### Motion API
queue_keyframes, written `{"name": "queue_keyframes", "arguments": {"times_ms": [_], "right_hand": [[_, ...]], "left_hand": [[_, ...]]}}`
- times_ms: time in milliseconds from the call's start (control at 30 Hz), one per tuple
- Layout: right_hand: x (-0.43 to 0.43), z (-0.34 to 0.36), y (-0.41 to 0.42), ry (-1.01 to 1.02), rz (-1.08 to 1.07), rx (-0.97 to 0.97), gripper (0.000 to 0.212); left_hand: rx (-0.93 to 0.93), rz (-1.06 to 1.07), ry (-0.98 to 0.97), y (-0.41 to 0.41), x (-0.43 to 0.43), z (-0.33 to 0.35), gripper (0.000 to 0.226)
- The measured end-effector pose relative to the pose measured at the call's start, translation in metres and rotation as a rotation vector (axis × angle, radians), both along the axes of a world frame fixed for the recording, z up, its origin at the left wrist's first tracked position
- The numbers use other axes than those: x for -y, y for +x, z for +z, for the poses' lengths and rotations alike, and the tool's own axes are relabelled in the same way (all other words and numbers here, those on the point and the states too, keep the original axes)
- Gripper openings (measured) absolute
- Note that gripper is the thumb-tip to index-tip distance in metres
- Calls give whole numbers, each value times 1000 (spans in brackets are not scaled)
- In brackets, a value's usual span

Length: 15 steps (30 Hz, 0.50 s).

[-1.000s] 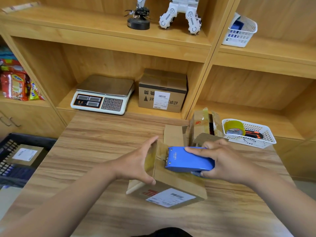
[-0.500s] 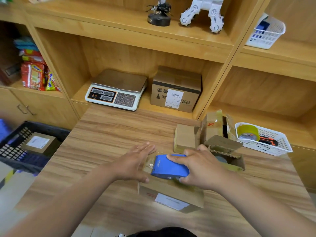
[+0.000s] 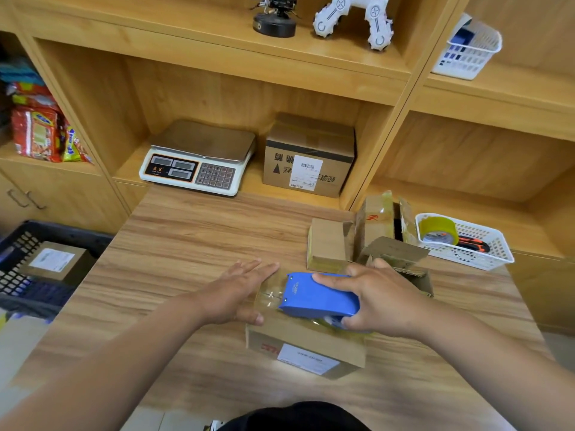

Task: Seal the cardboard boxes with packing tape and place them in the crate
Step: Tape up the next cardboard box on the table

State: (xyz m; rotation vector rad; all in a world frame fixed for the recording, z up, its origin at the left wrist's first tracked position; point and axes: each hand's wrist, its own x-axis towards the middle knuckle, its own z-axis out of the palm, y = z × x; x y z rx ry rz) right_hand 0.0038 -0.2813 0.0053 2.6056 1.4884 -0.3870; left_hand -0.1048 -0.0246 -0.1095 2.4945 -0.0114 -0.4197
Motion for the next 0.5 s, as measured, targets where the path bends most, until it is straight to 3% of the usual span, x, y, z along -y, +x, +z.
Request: {"name": "queue_keyframes", "arguments": {"times_ms": [300, 500], "right_hand": [[76, 16, 17, 10, -81, -109, 67], [129, 22, 28, 58, -124, -76, 68]], "left_hand": [[27, -73, 13, 1, 2, -1, 108], [-4, -78, 28, 2, 6, 6, 110]]}}
